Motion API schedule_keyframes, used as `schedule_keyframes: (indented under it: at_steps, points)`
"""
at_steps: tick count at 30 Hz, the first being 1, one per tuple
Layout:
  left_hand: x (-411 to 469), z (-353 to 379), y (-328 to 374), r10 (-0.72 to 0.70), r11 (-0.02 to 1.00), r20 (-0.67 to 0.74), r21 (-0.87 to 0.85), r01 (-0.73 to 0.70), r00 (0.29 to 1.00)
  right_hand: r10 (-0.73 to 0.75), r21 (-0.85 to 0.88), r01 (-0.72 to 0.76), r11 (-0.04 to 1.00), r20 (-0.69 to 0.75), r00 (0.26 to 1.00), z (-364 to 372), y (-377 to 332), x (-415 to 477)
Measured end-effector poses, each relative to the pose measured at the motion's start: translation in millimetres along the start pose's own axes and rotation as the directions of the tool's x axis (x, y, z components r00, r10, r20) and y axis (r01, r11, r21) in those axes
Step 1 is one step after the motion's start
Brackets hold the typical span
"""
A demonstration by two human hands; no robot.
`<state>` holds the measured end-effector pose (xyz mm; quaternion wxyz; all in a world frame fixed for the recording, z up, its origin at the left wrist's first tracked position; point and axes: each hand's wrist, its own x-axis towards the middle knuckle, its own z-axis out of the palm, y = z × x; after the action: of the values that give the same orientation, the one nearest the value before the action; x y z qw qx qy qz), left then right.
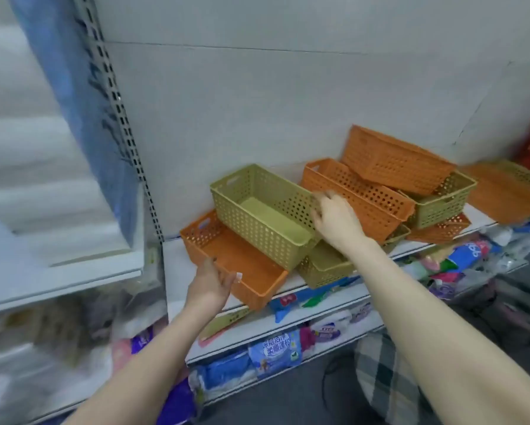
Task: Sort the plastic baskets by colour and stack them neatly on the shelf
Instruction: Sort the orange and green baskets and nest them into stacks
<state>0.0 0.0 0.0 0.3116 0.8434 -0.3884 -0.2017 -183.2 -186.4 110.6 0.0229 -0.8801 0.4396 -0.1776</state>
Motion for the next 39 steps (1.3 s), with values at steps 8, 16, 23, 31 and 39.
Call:
schedule_keyframes:
  at_steps: [8,16,23,31,39]
  points:
    - [24.0,27.9,20.2,-0.225,0.967,-0.096,-0.148,0.210,0.970,0.119,-0.117,-0.090,0.989,0.264,0.957,25.9,19.1,83.8]
    - [14.2,15.3,16.9,-0.311,0.938,-0.187,-0.215,0.271,0.932,-0.002,0.217,-0.082,0.973,0.363,0.932,50.1,33.5,92.8]
    - [-11.0,-1.4,-11.8,-0.321,0.946,-0.331,-0.076,0.314,0.888,0.081,0.312,-0.125,0.942,0.150,0.985,33.0,53.3,53.3]
    - [-61.0,0.2,-19.4,-0.242,0.961,-0.271,-0.201,0.191,0.932,0.209,0.329,-0.203,0.922,0.019,0.978,13.0,64.9,-29.7]
    - [-111.9,-16.3,-31.2,0.025,0.995,-0.139,-0.094,-0.038,0.990,0.365,0.328,-0.329,0.886,-0.053,0.930,-25.3,72.1,-158.1]
